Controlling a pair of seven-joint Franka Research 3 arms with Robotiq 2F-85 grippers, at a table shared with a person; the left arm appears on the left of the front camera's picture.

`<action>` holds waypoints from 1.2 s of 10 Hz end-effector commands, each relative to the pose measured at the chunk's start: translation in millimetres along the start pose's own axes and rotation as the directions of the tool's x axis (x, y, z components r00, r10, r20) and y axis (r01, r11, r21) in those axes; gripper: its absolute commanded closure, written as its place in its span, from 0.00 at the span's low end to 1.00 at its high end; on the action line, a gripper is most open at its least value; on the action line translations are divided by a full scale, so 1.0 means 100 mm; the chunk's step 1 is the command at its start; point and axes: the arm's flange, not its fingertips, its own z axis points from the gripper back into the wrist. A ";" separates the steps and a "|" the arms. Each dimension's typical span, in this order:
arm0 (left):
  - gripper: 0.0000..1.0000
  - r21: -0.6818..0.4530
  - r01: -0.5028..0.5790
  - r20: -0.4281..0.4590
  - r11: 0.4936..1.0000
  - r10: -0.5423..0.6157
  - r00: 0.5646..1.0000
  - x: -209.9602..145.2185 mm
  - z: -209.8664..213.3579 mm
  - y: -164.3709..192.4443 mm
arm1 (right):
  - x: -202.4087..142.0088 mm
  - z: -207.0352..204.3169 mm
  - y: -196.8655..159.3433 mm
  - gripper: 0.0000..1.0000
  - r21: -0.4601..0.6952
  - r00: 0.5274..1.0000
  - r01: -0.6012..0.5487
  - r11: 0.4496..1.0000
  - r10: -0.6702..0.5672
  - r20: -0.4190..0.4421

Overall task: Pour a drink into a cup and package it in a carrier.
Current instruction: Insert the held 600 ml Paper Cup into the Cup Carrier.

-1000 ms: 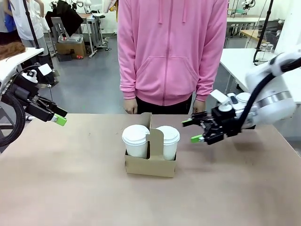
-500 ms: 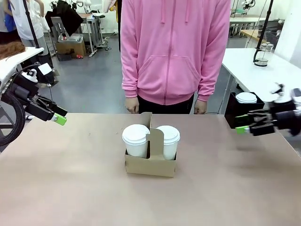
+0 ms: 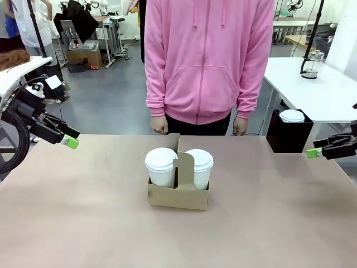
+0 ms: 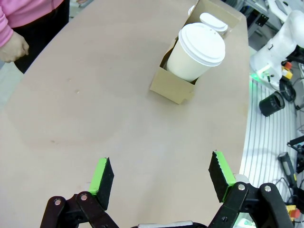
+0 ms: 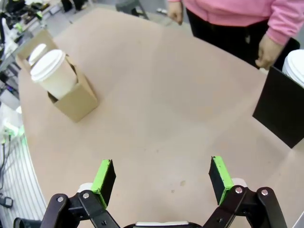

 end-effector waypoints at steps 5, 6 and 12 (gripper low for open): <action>0.00 -0.007 0.013 0.007 1.000 -0.013 1.000 -0.01 0.00 0.00 | -0.01 0.03 0.00 0.00 0.007 1.000 0.000 1.000 0.000 0.009; 0.00 -0.007 0.013 0.007 1.000 -0.013 1.000 -0.01 0.00 0.00 | -0.01 0.03 0.00 0.00 0.007 1.000 0.000 1.000 0.000 0.009; 0.00 -0.007 0.013 0.007 1.000 -0.013 1.000 -0.01 0.00 0.00 | -0.01 0.03 0.00 0.00 0.007 1.000 0.000 1.000 0.000 0.009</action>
